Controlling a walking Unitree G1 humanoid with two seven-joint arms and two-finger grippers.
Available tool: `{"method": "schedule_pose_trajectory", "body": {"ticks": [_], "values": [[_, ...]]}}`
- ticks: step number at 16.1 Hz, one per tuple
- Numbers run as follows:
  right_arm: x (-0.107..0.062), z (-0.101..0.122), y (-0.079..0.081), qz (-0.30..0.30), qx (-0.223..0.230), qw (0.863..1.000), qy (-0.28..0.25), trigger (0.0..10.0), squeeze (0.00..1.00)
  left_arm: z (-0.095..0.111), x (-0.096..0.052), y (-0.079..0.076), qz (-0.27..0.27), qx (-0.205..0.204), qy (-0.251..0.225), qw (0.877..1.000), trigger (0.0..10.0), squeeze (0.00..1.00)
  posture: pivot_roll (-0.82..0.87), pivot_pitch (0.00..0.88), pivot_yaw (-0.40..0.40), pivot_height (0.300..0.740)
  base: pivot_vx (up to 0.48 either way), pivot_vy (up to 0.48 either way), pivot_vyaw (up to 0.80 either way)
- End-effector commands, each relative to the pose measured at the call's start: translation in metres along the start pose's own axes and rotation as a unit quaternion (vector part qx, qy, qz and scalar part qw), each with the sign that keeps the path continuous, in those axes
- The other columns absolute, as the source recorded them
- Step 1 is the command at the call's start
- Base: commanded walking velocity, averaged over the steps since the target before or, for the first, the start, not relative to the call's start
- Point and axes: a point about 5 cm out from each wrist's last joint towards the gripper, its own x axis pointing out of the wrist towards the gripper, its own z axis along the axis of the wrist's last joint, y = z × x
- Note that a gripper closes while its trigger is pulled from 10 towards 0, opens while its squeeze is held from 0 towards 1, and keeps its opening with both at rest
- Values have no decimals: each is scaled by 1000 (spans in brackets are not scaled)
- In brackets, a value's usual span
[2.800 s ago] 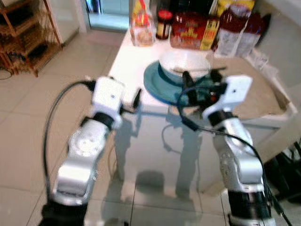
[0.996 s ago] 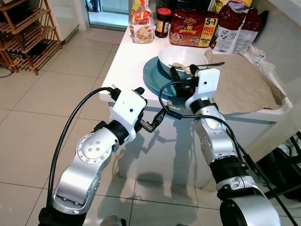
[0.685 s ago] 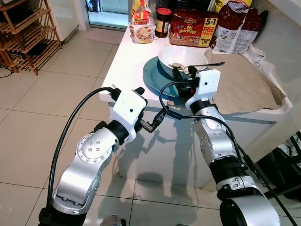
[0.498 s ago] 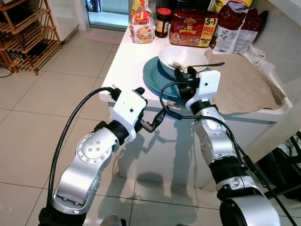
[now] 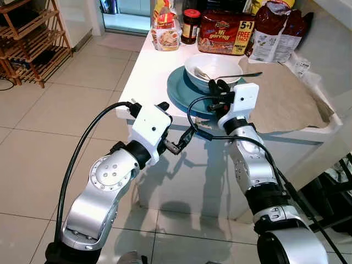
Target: Setting the table
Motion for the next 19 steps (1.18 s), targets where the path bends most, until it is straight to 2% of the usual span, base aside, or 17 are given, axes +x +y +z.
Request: {"method": "schedule_pose_trajectory", "body": {"ticks": [1, 8, 13, 16, 17, 19], "values": [[4, 6, -3, 0, -2, 1000, -12, 0, 0, 6, 2, 0, -3, 2, -13, 1000, 10000, 0, 128, 34, -65, 740, 0, 0, 0], [5, 13, -4, 0, -11, 999, -32, 0, 0, 8, 2, 3, 6, 0, -19, 1000, 10000, 0, 126, 38, -64, 740, 0, 0, 0], [-1, 38, -10, -12, -59, 992, -110, 0, 0, 11, 4, 9, 34, -4, -31, 999, 10000, 0, 118, 42, -61, 740, 0, 0, 0], [-15, 62, -8, 6, -143, 973, -179, 0, 0, 11, 2, 11, 47, -9, -30, 998, 10000, 0, 115, 45, -61, 740, 0, 0, 0], [-17, 64, -7, 10, -153, 971, -184, 0, 0, 10, 2, 12, 47, -8, -29, 998, 10000, 0, 115, 45, -61, 740, 0, 0, 0], [-46, 84, -2, 21, -222, 947, -232, 0, 0, -1, -6, 17, 64, 3, -11, 998, 10000, 0, 94, 52, -50, 740, 0, 0, 0]]}}
